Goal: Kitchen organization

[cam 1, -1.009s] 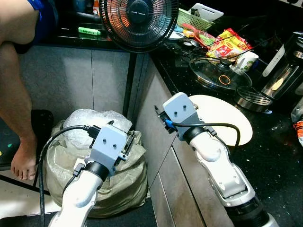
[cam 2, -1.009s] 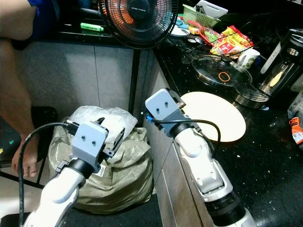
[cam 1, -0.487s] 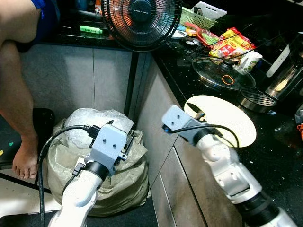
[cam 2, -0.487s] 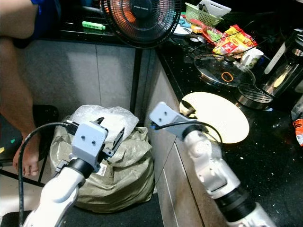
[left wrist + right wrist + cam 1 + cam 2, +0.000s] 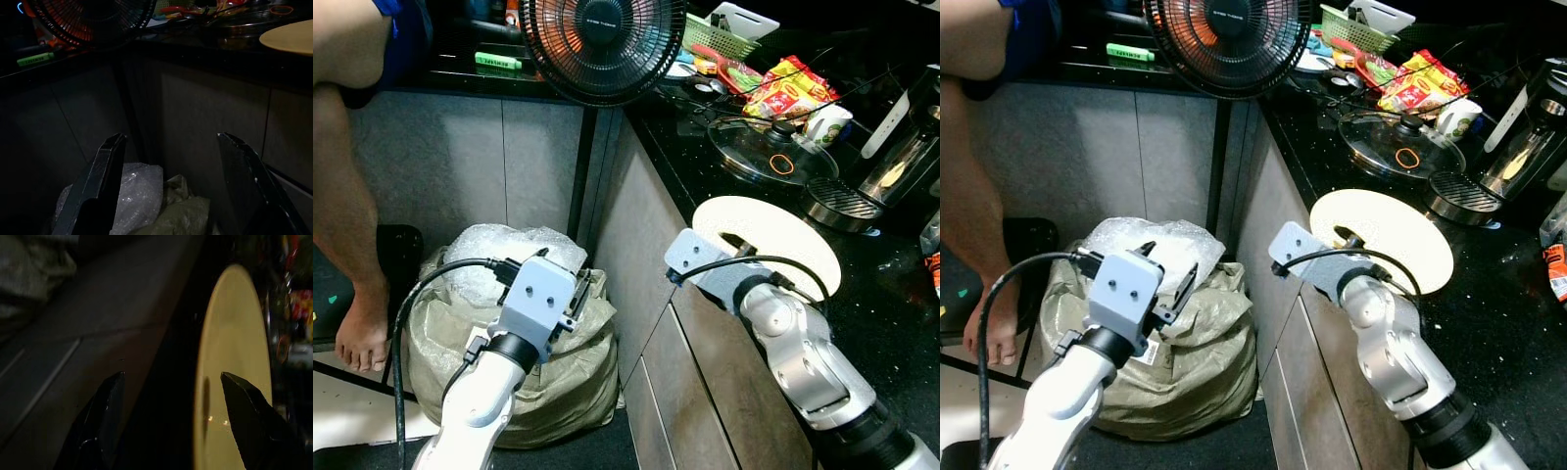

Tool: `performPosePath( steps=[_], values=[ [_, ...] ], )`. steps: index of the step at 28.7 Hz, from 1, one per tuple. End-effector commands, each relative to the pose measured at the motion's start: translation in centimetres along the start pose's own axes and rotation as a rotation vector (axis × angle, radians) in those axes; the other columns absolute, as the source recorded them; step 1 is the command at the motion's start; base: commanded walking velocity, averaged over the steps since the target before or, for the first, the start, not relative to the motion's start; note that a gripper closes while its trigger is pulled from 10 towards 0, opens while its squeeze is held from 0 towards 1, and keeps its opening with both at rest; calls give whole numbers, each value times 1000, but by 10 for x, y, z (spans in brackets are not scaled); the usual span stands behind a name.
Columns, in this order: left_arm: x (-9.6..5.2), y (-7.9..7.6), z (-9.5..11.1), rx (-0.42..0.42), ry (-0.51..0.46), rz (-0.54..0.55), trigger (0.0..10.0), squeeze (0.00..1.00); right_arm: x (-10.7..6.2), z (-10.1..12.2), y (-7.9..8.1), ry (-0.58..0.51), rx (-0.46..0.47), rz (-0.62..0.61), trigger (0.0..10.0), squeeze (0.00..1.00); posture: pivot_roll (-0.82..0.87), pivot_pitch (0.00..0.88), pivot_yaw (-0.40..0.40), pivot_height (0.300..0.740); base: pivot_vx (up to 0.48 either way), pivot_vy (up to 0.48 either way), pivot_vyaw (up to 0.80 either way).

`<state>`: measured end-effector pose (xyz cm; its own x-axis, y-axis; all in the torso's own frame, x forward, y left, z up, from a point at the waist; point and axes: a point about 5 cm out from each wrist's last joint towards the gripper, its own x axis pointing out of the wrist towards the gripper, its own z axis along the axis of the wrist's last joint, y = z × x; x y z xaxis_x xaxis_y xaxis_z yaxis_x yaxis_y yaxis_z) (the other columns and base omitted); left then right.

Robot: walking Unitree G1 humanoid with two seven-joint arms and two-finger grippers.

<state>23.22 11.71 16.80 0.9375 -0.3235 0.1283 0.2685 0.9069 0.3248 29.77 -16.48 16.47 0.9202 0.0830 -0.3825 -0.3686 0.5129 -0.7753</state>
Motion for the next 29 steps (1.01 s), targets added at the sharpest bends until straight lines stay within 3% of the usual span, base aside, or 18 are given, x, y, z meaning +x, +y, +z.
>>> performPosePath(
  steps=[1,3,4,5,12,20,29],
  values=[
    [1,-4,-3,-10,17,-17,10000,0,-3,-5,-2,30,7,-7,10000,0,140,17,-175,740,0,0,0],
    [1,-4,-3,-10,18,-18,10000,0,-3,-5,-4,35,15,-16,10000,0,140,17,-175,740,0,0,0],
    [1,-4,-3,-11,17,-17,10000,0,-5,-4,-9,35,35,-31,7059,0,134,21,-175,740,0,0,0],
    [1,-4,-2,-13,17,-18,10000,0,-6,-2,-10,23,62,-28,0,0,132,21,-176,740,0,0,0],
    [0,-6,-3,-18,18,-18,10000,0,-11,7,-12,-36,161,-2,0,0,127,22,-181,740,0,0,0],
    [0,-6,-3,-20,18,-16,10000,0,-12,10,-19,-56,160,-31,0,0,126,24,-184,740,0,0,0],
    [0,-5,-3,-18,21,-17,10000,0,-13,27,-33,-183,170,-161,0,0,128,24,-177,740,0,0,0]
  ],
)
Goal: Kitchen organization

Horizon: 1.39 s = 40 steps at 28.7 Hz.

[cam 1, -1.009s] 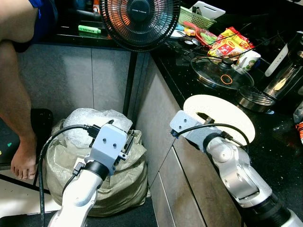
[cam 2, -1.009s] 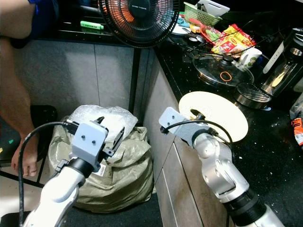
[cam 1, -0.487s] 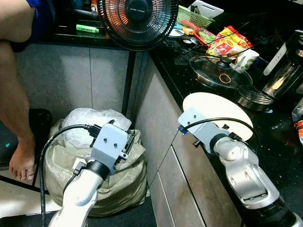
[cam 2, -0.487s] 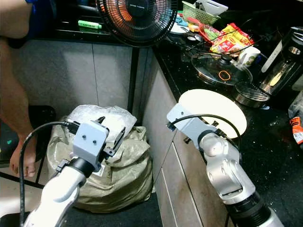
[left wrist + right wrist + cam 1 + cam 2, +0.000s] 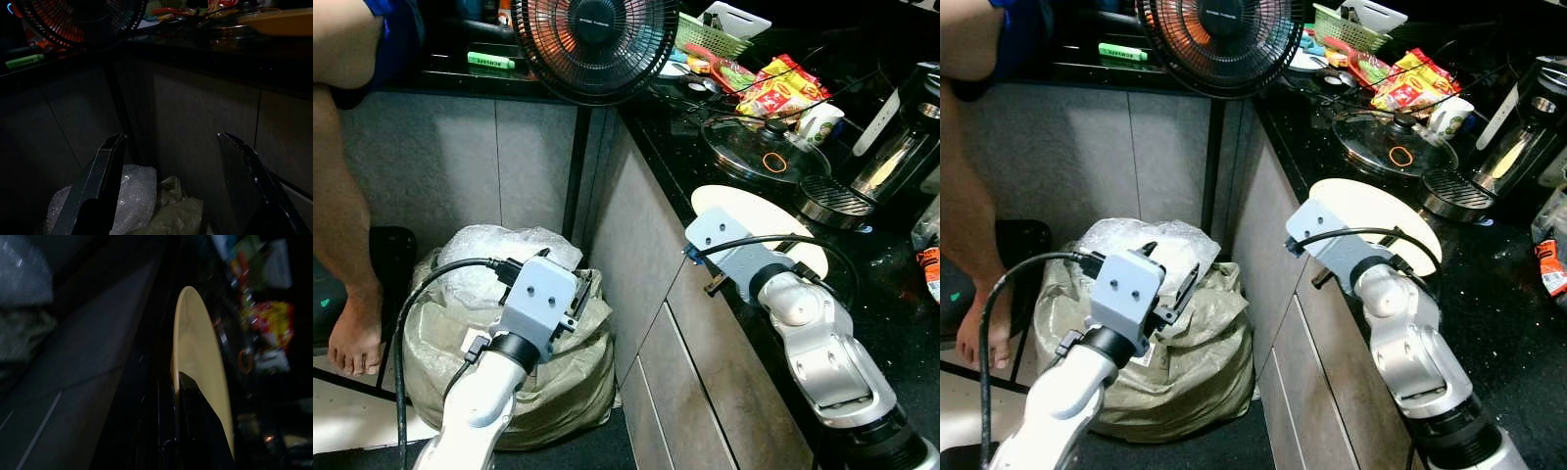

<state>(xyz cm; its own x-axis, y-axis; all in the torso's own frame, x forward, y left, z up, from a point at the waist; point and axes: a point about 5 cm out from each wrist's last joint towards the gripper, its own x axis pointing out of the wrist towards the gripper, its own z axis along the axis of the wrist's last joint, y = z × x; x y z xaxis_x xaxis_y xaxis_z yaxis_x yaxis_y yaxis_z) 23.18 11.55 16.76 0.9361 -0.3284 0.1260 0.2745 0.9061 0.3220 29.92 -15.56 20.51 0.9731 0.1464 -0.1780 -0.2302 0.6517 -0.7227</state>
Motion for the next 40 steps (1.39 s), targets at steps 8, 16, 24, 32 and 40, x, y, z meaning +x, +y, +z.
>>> performPosePath(
  steps=[8,16,24,32,40],
  values=[
    [0,-3,-3,-12,19,-14,10000,0,-4,26,-33,-204,93,-260,0,0,127,28,-174,740,0,0,0],
    [1,-4,-2,0,6,-15,10000,0,-15,30,-61,-235,61,-488,0,0,129,18,-173,740,0,0,0],
    [2,-4,-1,6,-7,-15,10000,0,-16,15,-78,-181,31,-581,0,0,132,0,-180,740,0,0,-567],
    [2,-4,1,4,-16,-15,10000,0,-17,11,-80,-159,27,-601,0,0,128,0,-179,740,0,0,-756],
    [1,-3,0,7,-17,-22,10000,0,-15,28,-60,-352,175,-366,2314,0,131,0,-172,740,0,0,-378]
  ],
)
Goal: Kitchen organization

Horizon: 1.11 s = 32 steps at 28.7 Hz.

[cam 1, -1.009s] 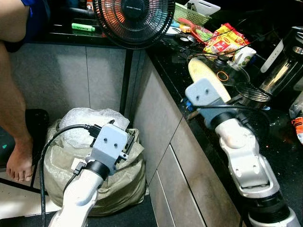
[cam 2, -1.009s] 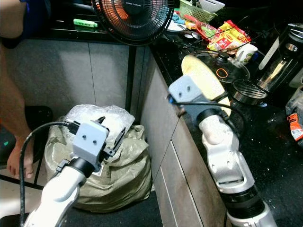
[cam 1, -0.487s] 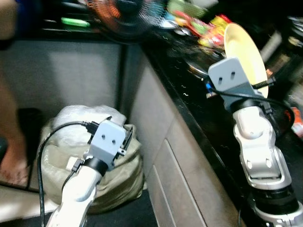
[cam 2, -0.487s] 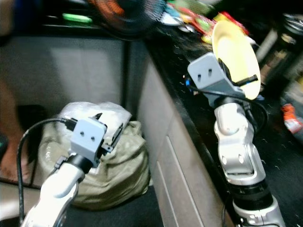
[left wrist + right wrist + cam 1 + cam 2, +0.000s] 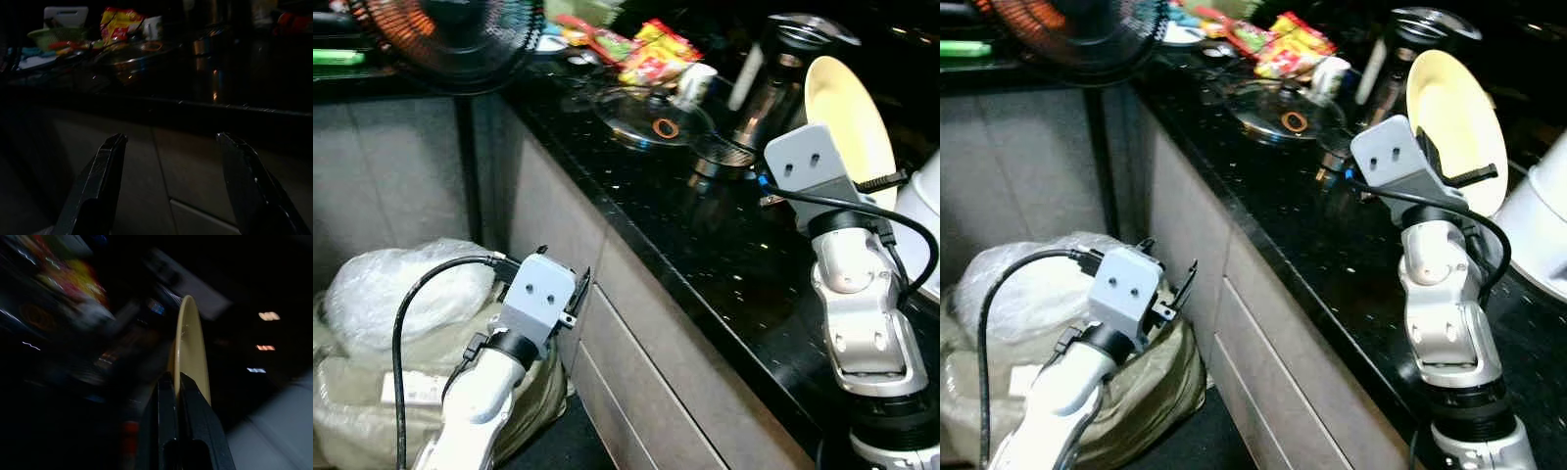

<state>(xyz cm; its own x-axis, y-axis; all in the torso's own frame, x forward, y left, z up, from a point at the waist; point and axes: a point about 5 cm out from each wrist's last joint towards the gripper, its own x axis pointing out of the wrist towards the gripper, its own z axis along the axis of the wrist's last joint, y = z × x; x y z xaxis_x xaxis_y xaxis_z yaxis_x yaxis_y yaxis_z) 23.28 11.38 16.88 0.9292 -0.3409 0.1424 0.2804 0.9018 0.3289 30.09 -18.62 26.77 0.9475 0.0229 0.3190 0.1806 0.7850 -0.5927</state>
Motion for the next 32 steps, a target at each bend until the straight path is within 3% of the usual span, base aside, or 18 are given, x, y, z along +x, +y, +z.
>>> performPosePath(
  steps=[1,2,4,5,6,7,9,13,16,21,29,32],
  values=[
    [0,-3,-1,1,3,-14,10000,0,-1,8,6,-54,61,65,2314,0,131,0,-172,740,0,0,0],
    [0,-2,-2,2,4,-14,10000,0,-3,13,14,-74,165,147,4275,0,130,0,-171,740,0,0,0],
    [0,-2,-2,2,4,-14,10000,0,-3,13,14,-74,165,147,4275,0,130,0,-171,740,0,0,0],
    [0,-2,-2,2,4,-15,10000,0,-6,21,18,-107,301,209,10000,0,131,0,-172,740,0,0,0],
    [0,-2,-2,2,4,-15,10000,0,-8,29,17,-144,428,245,10000,0,129,0,-172,740,0,0,0],
    [0,-2,-2,2,4,-15,10000,0,-9,33,14,-169,498,258,10000,0,129,0,-172,740,0,0,0],
    [0,-2,-1,2,3,-15,10000,0,-10,36,11,-185,548,264,10000,0,129,0,-170,740,0,0,0],
    [0,-2,-1,2,3,-13,10000,0,-11,34,5,-189,591,253,10000,0,129,0,-171,740,0,0,0],
    [0,-2,-1,0,3,-12,10000,0,-12,28,-3,-179,665,240,10000,0,122,4,-172,740,0,0,-800],
    [0,-3,-1,-2,2,-12,10000,0,-14,24,-7,-180,702,252,10000,0,118,6,-172,740,0,0,-800],
    [1,-4,0,-11,1,-17,10000,0,-27,31,-6,-249,906,438,10000,0,114,11,-172,740,0,0,-800],
    [1,-4,0,-12,2,-16,10000,0,-30,31,-4,-251,929,475,10000,0,113,13,-172,740,0,0,-800]
  ],
)
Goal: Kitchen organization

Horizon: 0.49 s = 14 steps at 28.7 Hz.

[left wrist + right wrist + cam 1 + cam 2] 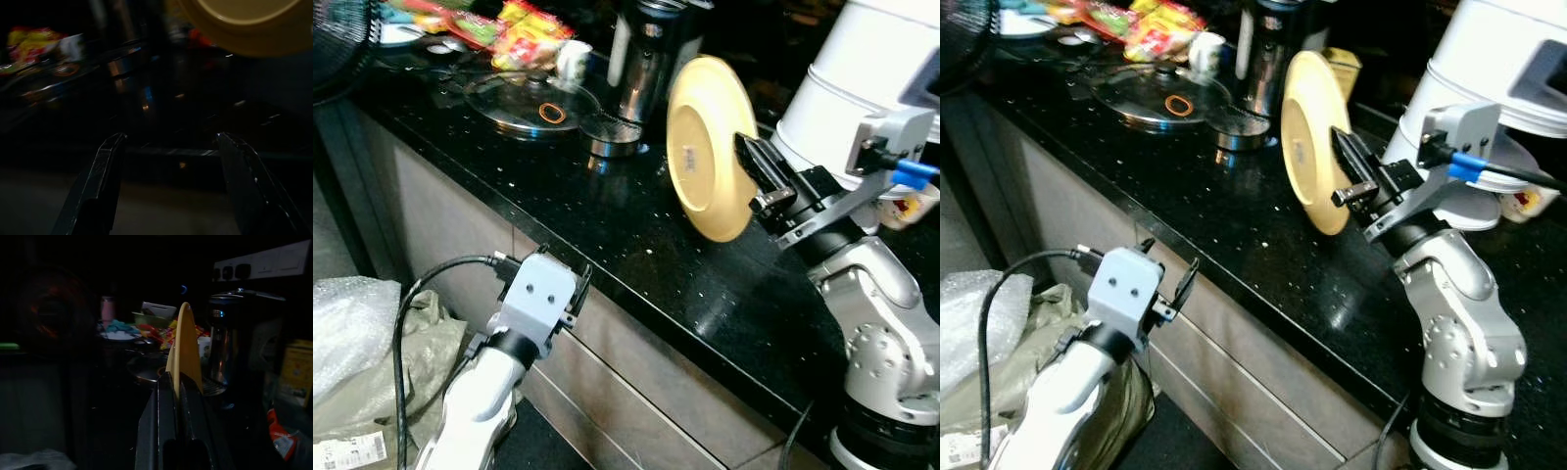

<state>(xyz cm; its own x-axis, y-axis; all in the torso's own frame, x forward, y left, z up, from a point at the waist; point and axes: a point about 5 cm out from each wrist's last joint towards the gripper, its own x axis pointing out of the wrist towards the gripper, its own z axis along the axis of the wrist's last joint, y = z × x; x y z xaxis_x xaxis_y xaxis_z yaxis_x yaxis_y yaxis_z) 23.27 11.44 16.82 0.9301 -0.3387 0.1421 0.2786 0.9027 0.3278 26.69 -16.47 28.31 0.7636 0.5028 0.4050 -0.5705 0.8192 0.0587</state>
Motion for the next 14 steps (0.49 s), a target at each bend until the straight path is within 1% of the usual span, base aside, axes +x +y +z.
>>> performPosePath(
  steps=[1,7,10,12,14],
  values=[
    [1,-4,1,-11,1,-18,10000,0,-6,3,-3,-2,8,-8,10000,0,113,13,-172,740,0,0,-800],
    [1,-4,1,-11,0,-17,10000,0,-6,2,-11,8,-3,-70,10000,0,115,15,-173,740,0,0,-800],
    [0,-3,3,-18,-9,-19,10000,0,-8,2,-22,19,-24,-152,10000,0,113,15,-180,740,0,0,-800],
    [1,-3,9,-23,-34,-14,10000,0,-8,3,-28,15,-29,-201,10000,0,113,15,-180,740,0,0,-800],
    [1,-3,9,-23,-34,-14,10000,0,-8,3,-28,15,-29,-201,10000,0,113,15,-180,740,0,0,-800]
  ],
)
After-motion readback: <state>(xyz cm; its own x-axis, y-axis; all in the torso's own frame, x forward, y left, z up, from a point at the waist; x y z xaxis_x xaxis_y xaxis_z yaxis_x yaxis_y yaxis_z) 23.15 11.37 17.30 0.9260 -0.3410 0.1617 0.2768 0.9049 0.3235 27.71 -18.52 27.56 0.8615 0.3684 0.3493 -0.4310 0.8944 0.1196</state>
